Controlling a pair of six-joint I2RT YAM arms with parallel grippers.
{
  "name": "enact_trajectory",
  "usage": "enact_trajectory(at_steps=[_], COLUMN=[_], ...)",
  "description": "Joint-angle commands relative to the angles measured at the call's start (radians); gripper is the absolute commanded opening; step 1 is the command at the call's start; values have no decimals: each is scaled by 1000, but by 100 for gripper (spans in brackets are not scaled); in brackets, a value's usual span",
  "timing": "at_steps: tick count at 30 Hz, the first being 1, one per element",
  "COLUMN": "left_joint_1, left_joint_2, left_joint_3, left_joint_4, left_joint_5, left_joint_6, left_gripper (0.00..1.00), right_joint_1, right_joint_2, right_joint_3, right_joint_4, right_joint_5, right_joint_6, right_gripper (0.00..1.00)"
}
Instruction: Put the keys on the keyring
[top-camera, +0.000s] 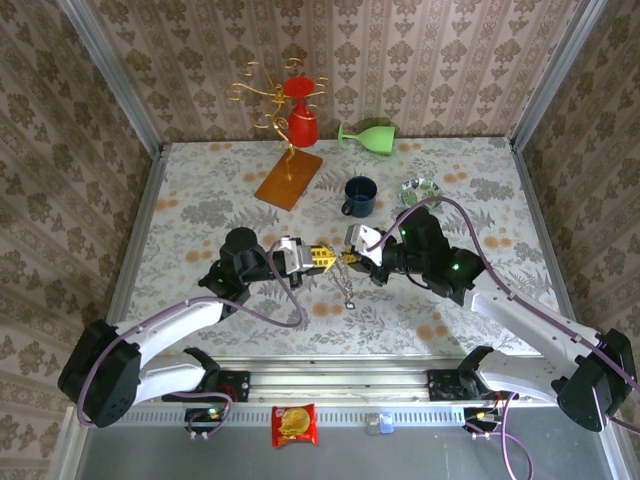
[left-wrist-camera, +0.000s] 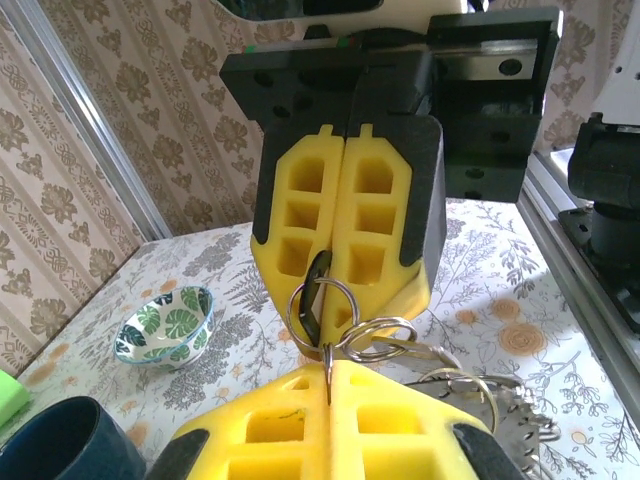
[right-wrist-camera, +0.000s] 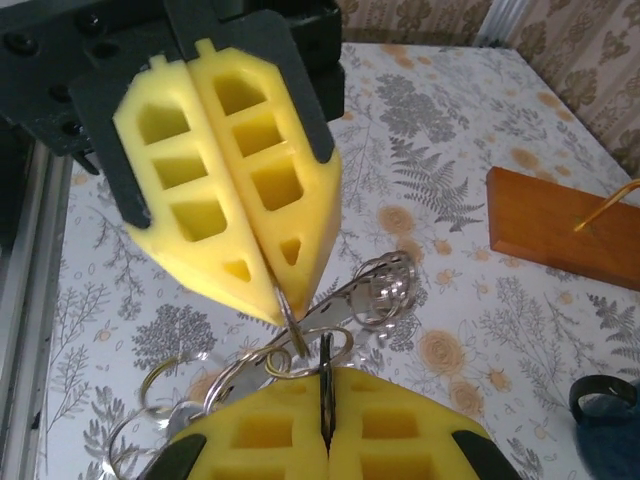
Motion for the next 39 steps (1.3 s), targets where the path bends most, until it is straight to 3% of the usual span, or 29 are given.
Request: enact_trajectory(at_steps=[1,2,4,7,11,16,22,26,31,35,39], left_joint_1=[3,1,3,4,18,50,141,216,310,351,371], left_joint_2=[-25,-26,-27,-36,-71,-151,-320,-414,-465,-456,-412], left_joint_3=[16,17,12,-13,-96,-200,-239,-238,-232,-233,-224], left_joint_4=[-62,-64,-54,10,179,325,210,86,-28,-76,-97], left_joint_5=[-9,-14,-22,-68,-240,-584,-897,-1001,-1067,-1079,-1058], left_joint_6=[50,49,44,17,-56,-119,-178,-223,-272,-308,-318], left_gripper=[0,3,23,43,57,61,63,64,64,64,62], right_joint_1=[-4,-1,6,13,20,66,174,233,242,204,172], right_joint_2=[-32,-32,-33,-32,-23,34,194,342,462,482,480], right_joint_3=[59,64,71,82,98,136,214,292,320,283,250], right_joint_4=[-49,-56,-69,-93,-133,-144,10,172,210,81,-90], right_joint_5=[35,36,45,72,116,140,96,66,75,116,252], right_joint_6=[-31,-34,-38,-48,-61,-66,-9,58,112,74,-46], right_gripper=[0,0,0,0,0,0,0,0,0,0,0])
